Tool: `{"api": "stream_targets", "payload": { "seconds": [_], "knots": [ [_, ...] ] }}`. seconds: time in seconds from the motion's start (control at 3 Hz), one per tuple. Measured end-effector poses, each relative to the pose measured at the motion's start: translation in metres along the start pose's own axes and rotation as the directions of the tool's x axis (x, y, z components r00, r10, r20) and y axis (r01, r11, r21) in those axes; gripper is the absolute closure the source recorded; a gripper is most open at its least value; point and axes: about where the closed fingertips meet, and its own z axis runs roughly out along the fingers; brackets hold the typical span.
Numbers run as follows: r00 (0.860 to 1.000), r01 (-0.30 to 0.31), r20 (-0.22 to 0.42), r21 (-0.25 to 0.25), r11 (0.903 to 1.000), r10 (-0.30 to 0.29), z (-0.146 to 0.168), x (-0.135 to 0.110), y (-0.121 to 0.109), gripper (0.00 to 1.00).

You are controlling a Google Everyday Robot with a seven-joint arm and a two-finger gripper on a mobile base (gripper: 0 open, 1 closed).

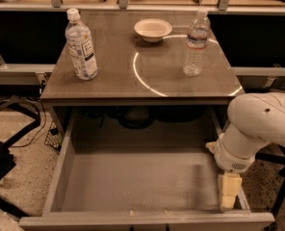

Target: Open top drawer

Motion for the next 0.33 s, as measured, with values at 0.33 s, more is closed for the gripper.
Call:
{"api": "stream_targets", "payload": {
  "seconds": [0.33],
  "knots": [
    [1.0, 0.0, 0.0, 0.0, 1.0, 0.0, 0.0, 0.0, 0.0, 0.0]
  ]
}}
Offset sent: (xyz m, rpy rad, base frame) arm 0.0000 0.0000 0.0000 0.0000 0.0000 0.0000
